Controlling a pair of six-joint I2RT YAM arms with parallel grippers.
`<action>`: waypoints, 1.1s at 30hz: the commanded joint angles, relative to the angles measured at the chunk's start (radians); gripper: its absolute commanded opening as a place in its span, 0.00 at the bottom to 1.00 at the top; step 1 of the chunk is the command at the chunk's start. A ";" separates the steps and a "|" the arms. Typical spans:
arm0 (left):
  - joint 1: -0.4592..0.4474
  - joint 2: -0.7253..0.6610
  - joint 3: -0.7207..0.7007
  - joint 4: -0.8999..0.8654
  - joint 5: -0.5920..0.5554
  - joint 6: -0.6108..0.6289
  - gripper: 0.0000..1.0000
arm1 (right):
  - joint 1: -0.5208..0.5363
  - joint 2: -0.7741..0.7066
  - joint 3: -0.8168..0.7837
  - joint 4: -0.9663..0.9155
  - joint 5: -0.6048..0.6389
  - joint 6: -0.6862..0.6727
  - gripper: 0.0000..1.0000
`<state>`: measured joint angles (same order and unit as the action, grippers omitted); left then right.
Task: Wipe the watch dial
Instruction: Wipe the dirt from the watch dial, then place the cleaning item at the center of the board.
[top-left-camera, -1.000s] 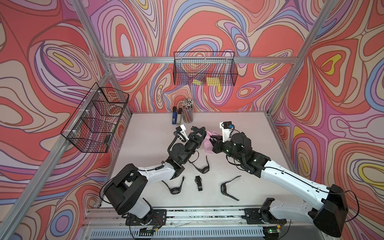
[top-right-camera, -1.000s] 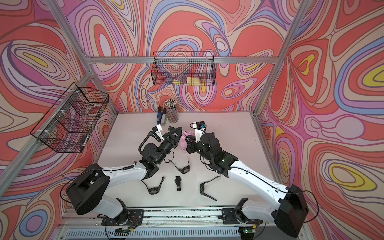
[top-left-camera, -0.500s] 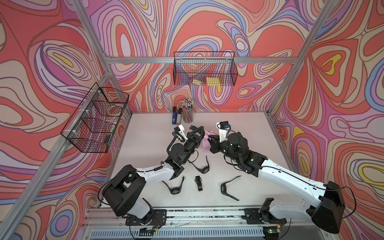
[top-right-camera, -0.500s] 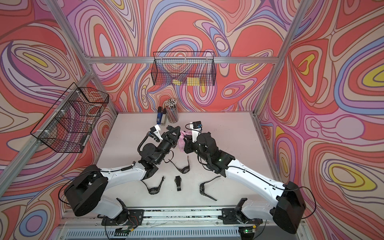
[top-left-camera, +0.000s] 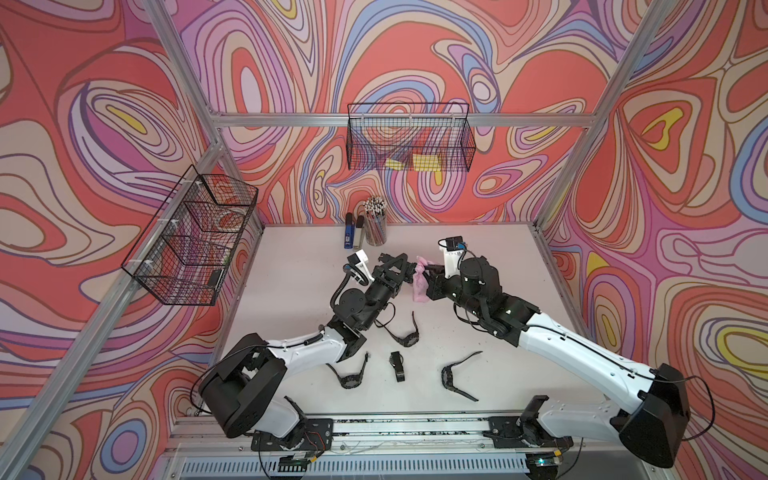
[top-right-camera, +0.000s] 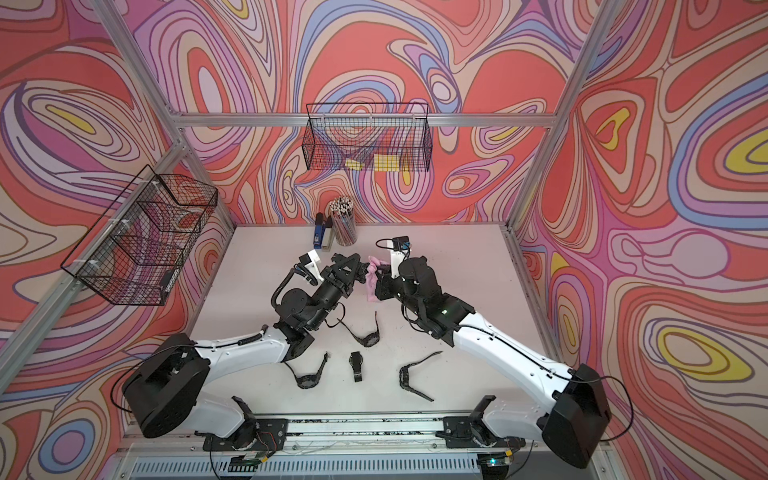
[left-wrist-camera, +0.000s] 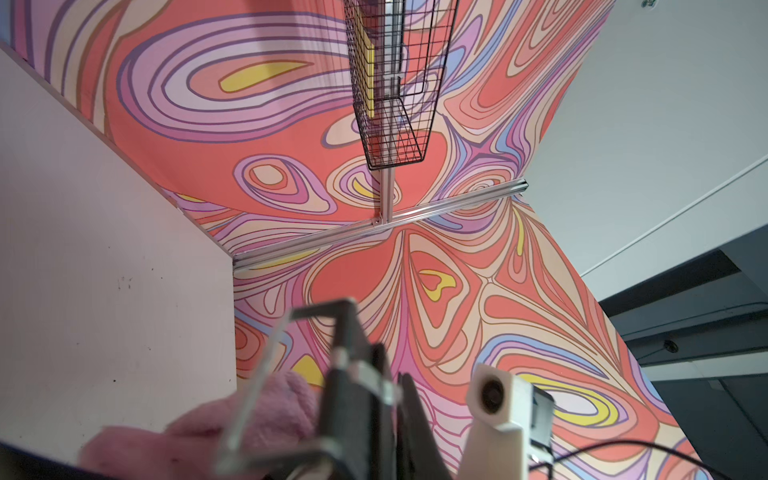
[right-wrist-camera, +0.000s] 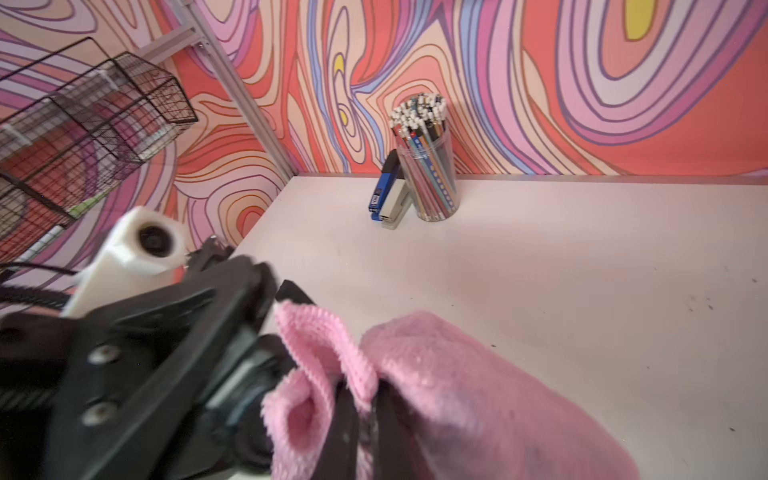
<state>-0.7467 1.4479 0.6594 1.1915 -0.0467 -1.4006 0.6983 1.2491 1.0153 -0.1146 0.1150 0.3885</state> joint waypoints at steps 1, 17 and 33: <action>-0.025 -0.044 -0.006 0.132 0.072 -0.033 0.00 | -0.013 0.007 -0.011 -0.051 -0.034 0.007 0.00; 0.030 -0.093 -0.071 0.131 0.094 -0.055 0.00 | -0.092 0.026 -0.073 -0.269 0.034 0.045 0.00; 0.087 -0.134 -0.209 0.126 0.151 -0.066 0.00 | -0.158 0.312 -0.089 -0.336 -0.068 0.077 0.13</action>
<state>-0.6701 1.3235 0.4591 1.2457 0.0830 -1.4525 0.5426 1.5410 0.9298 -0.4408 0.0750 0.4488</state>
